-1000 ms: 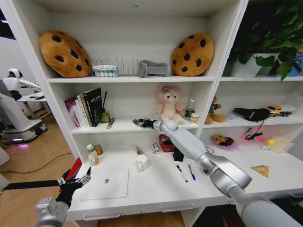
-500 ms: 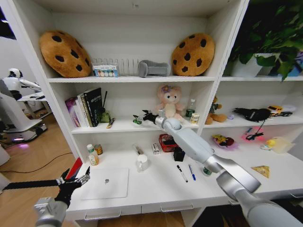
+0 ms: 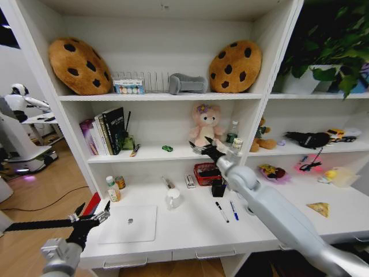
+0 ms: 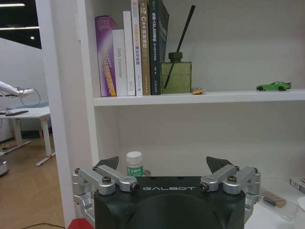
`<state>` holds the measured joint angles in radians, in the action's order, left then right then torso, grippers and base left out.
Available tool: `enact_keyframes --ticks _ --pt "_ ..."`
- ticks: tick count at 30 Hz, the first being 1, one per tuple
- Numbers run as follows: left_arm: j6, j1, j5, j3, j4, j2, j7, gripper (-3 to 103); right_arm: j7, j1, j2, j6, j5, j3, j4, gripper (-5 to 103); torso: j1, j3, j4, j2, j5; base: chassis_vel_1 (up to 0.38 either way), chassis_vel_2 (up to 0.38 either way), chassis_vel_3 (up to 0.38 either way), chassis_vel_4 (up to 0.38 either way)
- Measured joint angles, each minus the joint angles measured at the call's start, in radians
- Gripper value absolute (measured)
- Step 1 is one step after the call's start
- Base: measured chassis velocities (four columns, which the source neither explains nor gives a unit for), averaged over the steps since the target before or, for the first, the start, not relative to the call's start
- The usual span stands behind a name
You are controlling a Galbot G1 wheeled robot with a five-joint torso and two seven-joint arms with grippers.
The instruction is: Organize the objects on the table.
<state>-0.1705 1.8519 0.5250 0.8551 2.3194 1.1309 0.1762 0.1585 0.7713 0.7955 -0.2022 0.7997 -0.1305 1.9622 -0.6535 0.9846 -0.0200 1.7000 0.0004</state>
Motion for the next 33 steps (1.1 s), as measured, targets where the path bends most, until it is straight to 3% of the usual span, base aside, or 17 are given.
enact_keyframes --ticks 1,2,3,4,6,9,13,14,16,17,20,24,33 --pt "-0.001 0.002 -0.001 -0.001 0.009 0.002 0.001 100 0.012 0.171 -0.039 0.036 -0.025 -0.104 0.09 100 0.0 0.0 -0.0007 0.0 0.0 0.0 0.0 0.0 0.0" --pt "-0.001 0.01 -0.006 0.0 0.022 0.015 0.003 100 0.013 0.411 -0.028 0.07 -0.075 -0.264 0.196 100 0.0 0.0 0.0005 0.0 -0.0008 0.0 0.0 0.0 0.0" --pt "-0.001 0.01 -0.006 0.0 0.022 0.015 0.003 100 0.013 0.411 -0.028 0.07 -0.075 -0.264 0.196 100 0.0 0.0 0.0005 0.0 -0.0008 0.0 0.0 0.0 0.0" --pt "-0.001 0.009 -0.008 0.0 0.03 0.016 0.008 100 0.012 0.559 0.015 0.099 -0.126 -0.339 0.243 100 0.0 0.0 0.0005 0.0 0.0002 0.0 0.0 0.0 0.0" --pt "-0.002 0.022 -0.009 0.008 0.047 0.018 0.009 100 -0.004 0.706 0.077 0.137 -0.192 -0.405 0.28 100 0.0 0.0 0.0004 0.0 -0.0006 0.0 0.0 0.0 0.0" --pt "-0.002 0.029 -0.007 0.018 0.057 0.018 0.01 100 -0.036 0.793 0.126 0.184 -0.248 -0.44 0.286 100 0.0 0.0 0.0006 0.0 -0.0005 0.0 0.0 0.0 0.0" --pt "-0.003 0.029 0.002 0.033 0.068 0.017 0.011 100 -0.109 1.026 0.318 0.394 -0.371 -0.493 0.274 100 0.0 0.0 0.0 0.0 -0.0004 0.0 0.0 0.0 0.0" --pt "-0.003 0.029 0.002 0.033 0.068 0.017 0.011 100 -0.109 1.026 0.318 0.394 -0.371 -0.493 0.274 100 0.0 0.0 0.0 0.0 -0.0004 0.0 0.0 0.0 0.0" --pt "-0.003 0.03 0.002 0.032 0.075 0.022 0.01 100 -0.121 1.093 0.405 0.463 -0.428 -0.499 0.265 100 0.0 0.0 0.0002 0.0 -0.0005 0.0 0.0 0.0 0.0" --pt "-0.003 0.03 0.002 0.032 0.075 0.022 0.01 100 -0.121 1.093 0.405 0.463 -0.428 -0.499 0.265 100 0.0 0.0 0.0002 0.0 -0.0005 0.0 0.0 0.0 0.0" --pt "-0.003 0.024 0.006 0.029 0.084 0.026 0.008 100 -0.133 1.154 0.499 0.508 -0.53 -0.506 0.262 100 0.0 0.0 0.0006 0.0 -0.0006 0.0 0.0 0.0 0.0" --pt "-0.004 0.006 0.02 0.032 0.086 0.021 0.007 100 -0.118 1.166 0.535 0.478 -0.58 -0.509 0.273 100 0.0 0.0 0.0005 0.0 -0.0005 0.0 0.0 0.0 0.0" --pt "-0.008 -0.012 0.032 0.028 0.087 0.02 0.008 100 -0.115 1.168 0.533 0.437 -0.567 -0.514 0.312 100 0.0 0.0 0.0006 0.0 -0.0005 0.0 0.0 0.0 0.0"
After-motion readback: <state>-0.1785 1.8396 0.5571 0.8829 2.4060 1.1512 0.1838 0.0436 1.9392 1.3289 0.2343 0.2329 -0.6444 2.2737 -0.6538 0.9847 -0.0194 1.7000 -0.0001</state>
